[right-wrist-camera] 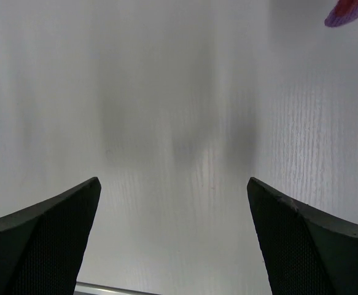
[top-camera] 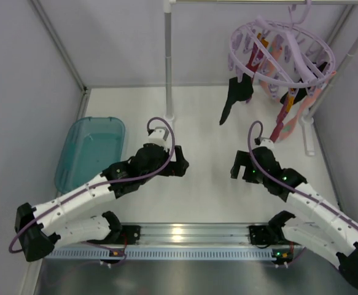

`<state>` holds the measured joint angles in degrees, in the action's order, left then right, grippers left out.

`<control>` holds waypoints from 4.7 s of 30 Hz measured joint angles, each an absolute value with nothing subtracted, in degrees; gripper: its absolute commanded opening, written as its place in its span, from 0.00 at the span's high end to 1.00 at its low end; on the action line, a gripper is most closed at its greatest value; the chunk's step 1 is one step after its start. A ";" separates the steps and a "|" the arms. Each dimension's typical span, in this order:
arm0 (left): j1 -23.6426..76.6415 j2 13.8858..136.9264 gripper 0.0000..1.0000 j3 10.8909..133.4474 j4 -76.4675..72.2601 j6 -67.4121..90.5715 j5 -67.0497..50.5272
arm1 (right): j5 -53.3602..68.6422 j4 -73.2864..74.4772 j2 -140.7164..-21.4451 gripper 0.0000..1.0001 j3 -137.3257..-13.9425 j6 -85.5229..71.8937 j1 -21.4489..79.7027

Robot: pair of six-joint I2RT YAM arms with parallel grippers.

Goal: Remove the socks clipped to the hanger

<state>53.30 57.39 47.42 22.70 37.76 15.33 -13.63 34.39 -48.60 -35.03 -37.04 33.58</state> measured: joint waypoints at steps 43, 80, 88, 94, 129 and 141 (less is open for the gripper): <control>40.58 105.51 0.01 84.25 -8.05 7.03 -8.88 | -10.33 44.69 -44.27 0.01 -65.06 -30.37 33.58; 49.23 105.65 1.00 70.04 -29.52 15.92 -6.17 | -21.21 45.36 -53.12 0.10 -73.34 -35.62 33.58; 58.59 105.54 1.00 69.93 -31.27 13.58 12.10 | -28.08 48.95 -53.93 0.16 -81.45 -37.30 33.58; 60.20 106.19 1.00 69.93 -31.77 12.47 22.52 | -30.44 50.61 -56.69 0.25 -86.13 -36.14 33.58; 74.54 112.79 1.00 74.43 -33.10 3.64 57.28 | -34.04 41.28 -64.23 0.41 -85.84 -26.61 33.58; 76.86 115.18 1.00 76.09 -33.23 1.30 61.95 | -37.63 41.01 -66.63 0.43 -86.43 -26.65 33.65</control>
<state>76.86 115.18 76.09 -33.23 1.30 61.95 -37.63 41.01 -66.63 -86.43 -26.65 33.65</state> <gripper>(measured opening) 0.020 0.581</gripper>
